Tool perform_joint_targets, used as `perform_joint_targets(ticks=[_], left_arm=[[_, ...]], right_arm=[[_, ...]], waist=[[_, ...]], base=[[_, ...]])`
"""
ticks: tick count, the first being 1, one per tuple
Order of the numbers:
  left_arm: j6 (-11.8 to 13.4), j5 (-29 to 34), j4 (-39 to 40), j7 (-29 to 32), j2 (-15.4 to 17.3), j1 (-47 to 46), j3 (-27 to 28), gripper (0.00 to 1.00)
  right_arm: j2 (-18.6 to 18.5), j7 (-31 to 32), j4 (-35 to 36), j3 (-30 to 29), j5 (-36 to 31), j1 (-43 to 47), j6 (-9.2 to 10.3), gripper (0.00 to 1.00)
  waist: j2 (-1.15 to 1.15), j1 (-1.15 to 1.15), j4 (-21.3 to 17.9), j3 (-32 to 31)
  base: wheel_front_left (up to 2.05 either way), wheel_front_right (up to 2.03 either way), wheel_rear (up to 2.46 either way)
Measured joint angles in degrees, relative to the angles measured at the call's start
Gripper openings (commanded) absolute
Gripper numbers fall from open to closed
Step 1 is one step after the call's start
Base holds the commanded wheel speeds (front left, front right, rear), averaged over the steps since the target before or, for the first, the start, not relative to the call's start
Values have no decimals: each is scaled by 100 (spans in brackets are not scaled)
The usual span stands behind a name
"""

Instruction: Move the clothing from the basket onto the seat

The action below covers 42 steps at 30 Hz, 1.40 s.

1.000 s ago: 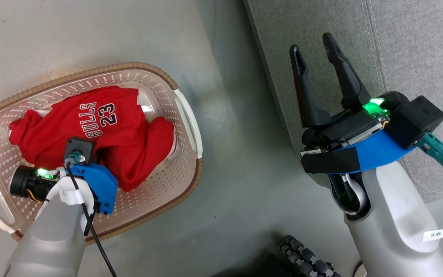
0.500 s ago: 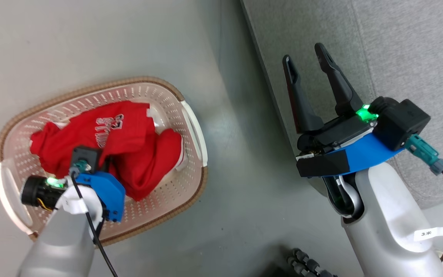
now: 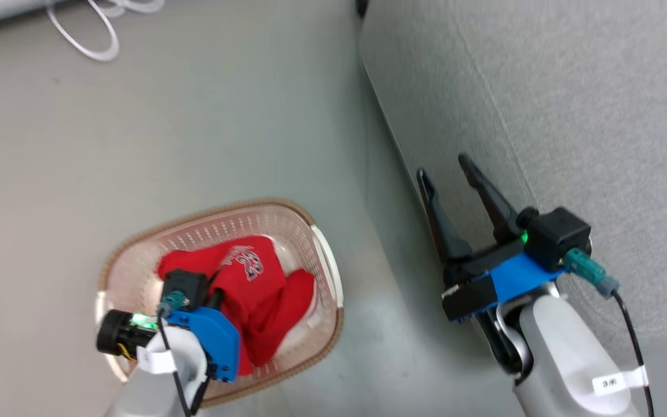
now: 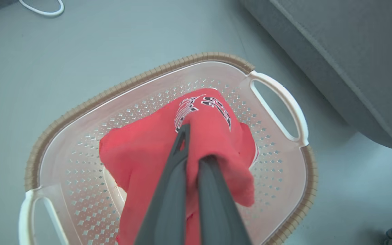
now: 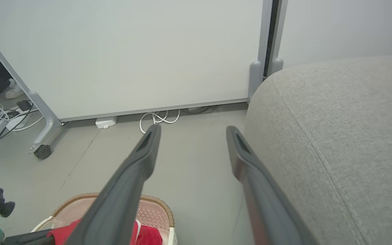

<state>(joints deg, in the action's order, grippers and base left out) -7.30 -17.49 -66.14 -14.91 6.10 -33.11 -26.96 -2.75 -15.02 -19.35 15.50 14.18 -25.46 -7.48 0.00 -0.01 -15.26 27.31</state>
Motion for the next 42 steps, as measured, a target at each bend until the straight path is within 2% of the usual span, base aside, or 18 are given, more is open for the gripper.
perform_joint_targets(ticks=[6,14,21,29,42], left_arm=[[-9,-320,649,-7,-237,281,-389,0],[-9,-679,1318,-9,-298,350,-1220,0],[-9,-1154,1714,-9,-309,121,-1564,0],[-9,-1546,2028,15,-315,-463,-1804,0],[-9,-1931,2045,101,-318,-809,-2105,0]], right_arm=[[0,0,-421,-119,-114,442,0,100],[-2,93,-646,-194,-123,866,0,100],[-1,272,-644,-192,-108,1182,0,100],[-2,420,-505,-149,-109,1303,0,100],[-2,594,-299,37,-130,1408,0,100]], waist=[[0,-1,301,-892],[0,-1,756,-1917],[1,-1,1061,-2643],[0,0,1298,-3023],[0,0,1209,-3171]], base=[[0,0,0],[0,0,0],[0,0,0],[0,0,0],[0,0,0]])
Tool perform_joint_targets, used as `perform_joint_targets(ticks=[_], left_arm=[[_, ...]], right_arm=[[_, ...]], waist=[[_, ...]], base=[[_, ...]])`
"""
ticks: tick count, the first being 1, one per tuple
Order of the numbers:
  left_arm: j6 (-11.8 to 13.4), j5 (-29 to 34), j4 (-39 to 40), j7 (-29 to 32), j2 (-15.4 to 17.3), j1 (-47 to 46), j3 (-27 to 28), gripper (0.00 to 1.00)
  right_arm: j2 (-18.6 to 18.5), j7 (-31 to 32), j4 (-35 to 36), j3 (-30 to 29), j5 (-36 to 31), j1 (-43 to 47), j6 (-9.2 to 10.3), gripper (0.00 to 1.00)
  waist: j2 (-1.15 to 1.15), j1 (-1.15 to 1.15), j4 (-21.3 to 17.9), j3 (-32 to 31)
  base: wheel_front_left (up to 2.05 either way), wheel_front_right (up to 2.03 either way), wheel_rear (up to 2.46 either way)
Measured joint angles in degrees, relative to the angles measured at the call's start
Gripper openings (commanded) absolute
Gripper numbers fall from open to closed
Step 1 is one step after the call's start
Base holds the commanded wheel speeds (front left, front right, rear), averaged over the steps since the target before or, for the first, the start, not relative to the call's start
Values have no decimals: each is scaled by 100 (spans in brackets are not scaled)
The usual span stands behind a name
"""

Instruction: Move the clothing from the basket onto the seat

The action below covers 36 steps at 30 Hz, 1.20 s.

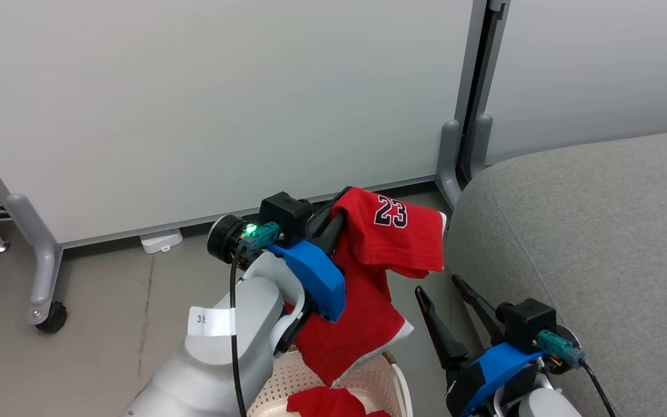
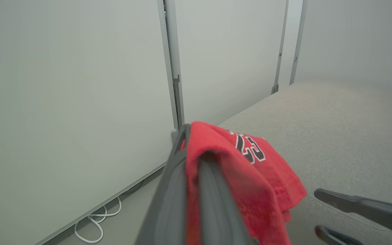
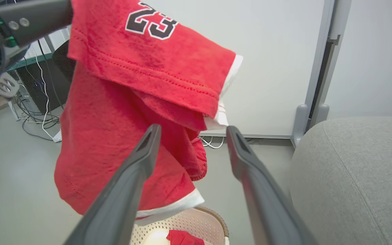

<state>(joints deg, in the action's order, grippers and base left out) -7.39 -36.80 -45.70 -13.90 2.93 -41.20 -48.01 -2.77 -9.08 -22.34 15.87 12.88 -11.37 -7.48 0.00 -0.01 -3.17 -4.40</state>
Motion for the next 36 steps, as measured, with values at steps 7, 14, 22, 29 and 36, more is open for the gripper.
perform_joint_targets(ticks=[7,14,22,29,36], left_arm=[[0,-107,-23,-31,0,-21,-116,0],[0,-208,-18,-41,-2,-114,-244,0],[0,-350,1,-64,-2,-180,-450,0],[0,-491,78,-55,-3,-226,-693,0],[0,-637,130,-33,-3,-265,-896,0]], right_arm=[[0,92,55,179,32,22,0,100],[-2,194,20,548,120,-21,0,100],[1,253,-470,1299,472,-731,0,100],[-7,246,-1124,1623,805,-1287,0,100],[0,219,-1593,2063,1045,-1751,0,100]], waist=[[0,1,-51,34],[0,1,-58,82],[0,1,-65,149],[0,1,21,184],[0,1,91,205]], base=[[0,0,0],[0,0,0],[0,0,0],[0,0,0],[0,0,0]])
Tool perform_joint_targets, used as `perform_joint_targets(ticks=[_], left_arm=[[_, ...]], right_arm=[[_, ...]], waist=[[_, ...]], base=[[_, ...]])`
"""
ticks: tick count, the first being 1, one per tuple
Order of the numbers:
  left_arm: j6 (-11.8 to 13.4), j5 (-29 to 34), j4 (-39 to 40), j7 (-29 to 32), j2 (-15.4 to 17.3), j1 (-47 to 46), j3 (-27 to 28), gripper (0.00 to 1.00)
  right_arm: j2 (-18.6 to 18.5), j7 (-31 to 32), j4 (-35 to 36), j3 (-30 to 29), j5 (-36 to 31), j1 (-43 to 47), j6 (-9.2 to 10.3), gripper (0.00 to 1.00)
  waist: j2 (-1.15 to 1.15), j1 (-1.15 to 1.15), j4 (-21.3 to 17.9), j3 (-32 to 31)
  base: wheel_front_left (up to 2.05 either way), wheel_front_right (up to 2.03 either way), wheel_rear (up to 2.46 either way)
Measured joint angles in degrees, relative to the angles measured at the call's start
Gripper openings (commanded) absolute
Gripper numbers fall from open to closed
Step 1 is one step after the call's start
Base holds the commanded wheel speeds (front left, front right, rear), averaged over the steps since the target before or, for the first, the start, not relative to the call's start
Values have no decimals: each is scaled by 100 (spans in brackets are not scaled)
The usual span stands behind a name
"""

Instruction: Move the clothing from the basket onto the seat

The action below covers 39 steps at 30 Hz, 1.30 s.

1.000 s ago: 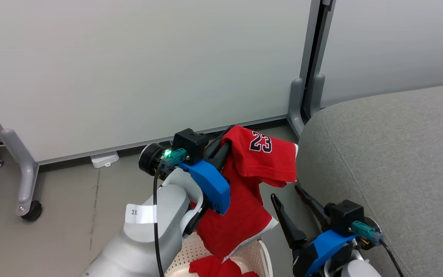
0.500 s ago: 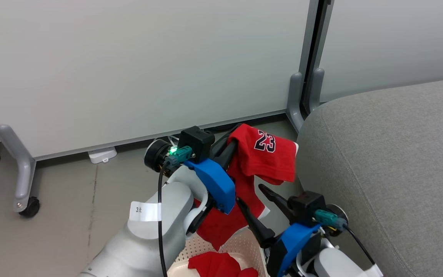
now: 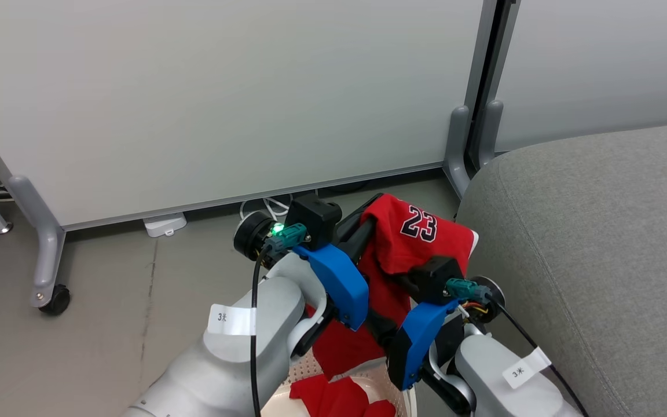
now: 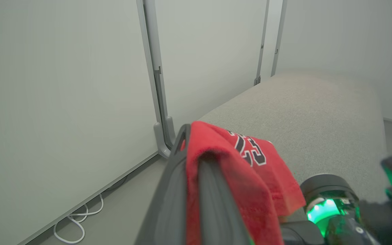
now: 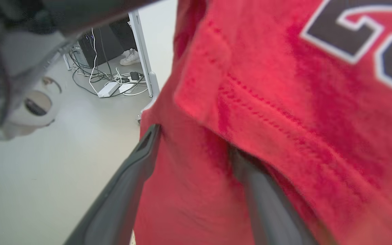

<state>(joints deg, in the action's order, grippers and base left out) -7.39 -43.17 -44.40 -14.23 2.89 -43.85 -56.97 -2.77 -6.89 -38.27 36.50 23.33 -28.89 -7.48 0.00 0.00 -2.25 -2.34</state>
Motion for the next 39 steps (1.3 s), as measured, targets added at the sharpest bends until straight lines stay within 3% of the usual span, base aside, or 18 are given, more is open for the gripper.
perform_joint_targets(ticks=[9,10,12,13,14,39], left_arm=[[0,-235,125,-5,1,-86,-221,0],[0,-261,144,-5,-2,-89,-250,0],[0,-313,158,-7,-2,-92,-298,0],[0,-330,158,-7,-1,-99,-313,0],[0,-337,156,-8,1,-110,-327,0],[-1,-524,-155,-67,-1,-181,-421,0]], right_arm=[[-1,-107,-738,445,364,-513,0,100],[-3,-109,-816,481,420,-532,0,85],[-4,-142,-938,561,543,-570,0,44],[-3,-162,-979,597,621,-594,0,31],[-3,-181,-1016,639,683,-621,0,2],[-3,-624,-1572,1182,1276,-842,0,0]], waist=[[0,0,29,5],[0,0,37,5],[0,0,54,3],[0,0,61,3],[0,0,66,2],[0,0,-87,-84]], base=[[0,0,0],[0,0,0],[0,0,0],[0,0,0],[0,0,0],[0,0,0]])
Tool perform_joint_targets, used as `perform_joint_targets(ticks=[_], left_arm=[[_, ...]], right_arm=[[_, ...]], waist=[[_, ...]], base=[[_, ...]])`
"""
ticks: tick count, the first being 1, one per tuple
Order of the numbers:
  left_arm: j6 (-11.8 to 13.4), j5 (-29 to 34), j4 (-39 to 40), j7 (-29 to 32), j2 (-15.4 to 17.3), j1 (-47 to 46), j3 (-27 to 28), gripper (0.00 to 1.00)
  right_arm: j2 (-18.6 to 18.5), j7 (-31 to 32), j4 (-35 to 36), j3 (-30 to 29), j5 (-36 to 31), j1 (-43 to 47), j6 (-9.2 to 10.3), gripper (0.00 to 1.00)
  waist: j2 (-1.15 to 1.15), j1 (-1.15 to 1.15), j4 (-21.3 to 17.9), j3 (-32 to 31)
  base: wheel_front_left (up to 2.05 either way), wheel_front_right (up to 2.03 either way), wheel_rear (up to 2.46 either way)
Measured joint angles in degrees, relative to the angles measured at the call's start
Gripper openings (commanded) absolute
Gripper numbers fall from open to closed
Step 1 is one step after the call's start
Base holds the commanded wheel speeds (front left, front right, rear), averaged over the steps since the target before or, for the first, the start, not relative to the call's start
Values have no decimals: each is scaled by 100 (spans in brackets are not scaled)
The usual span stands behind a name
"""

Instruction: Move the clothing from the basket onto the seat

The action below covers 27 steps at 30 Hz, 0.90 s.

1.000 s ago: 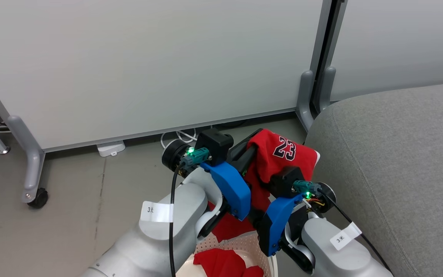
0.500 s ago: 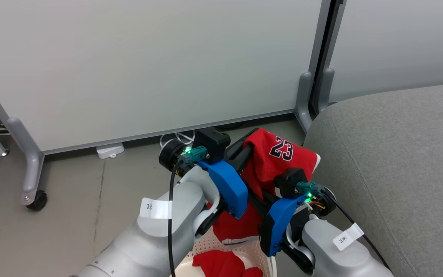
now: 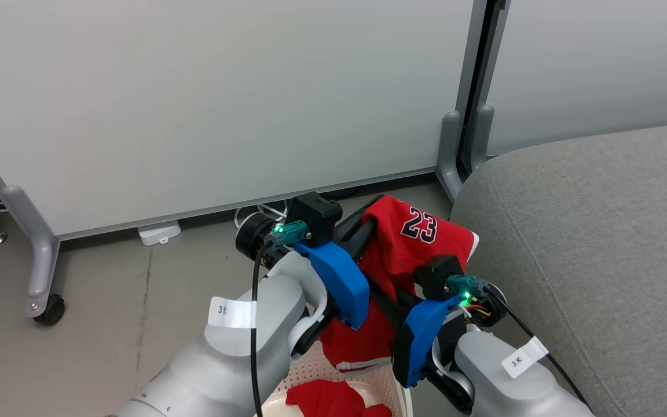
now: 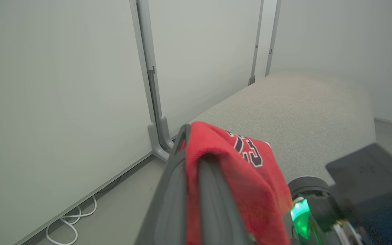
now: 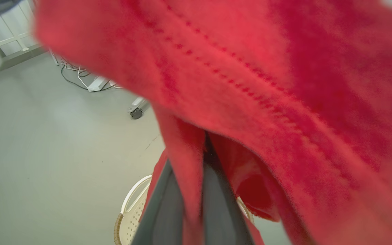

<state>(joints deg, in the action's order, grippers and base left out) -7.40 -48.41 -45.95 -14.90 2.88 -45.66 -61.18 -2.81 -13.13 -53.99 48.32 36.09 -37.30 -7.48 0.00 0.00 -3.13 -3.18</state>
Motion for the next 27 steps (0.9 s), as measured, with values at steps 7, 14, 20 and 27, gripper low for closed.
perform_joint_targets(ticks=[7,14,20,27], left_arm=[[0,-11,-32,0,0,0,10,0],[0,-24,-31,-8,0,6,59,2],[0,20,-14,-9,0,35,134,100],[3,136,11,-9,4,97,320,100]], right_arm=[[0,-41,-53,92,80,-25,0,0],[1,-58,-104,148,134,-86,0,0],[0,-84,-189,193,133,-122,0,0],[0,-109,-211,221,131,-133,0,0]], waist=[[0,0,-36,4],[0,0,-46,-4],[0,0,-38,-16],[0,0,-34,-22]], base=[[0,0,0],[0,0,0],[0,0,0],[0,0,0]])
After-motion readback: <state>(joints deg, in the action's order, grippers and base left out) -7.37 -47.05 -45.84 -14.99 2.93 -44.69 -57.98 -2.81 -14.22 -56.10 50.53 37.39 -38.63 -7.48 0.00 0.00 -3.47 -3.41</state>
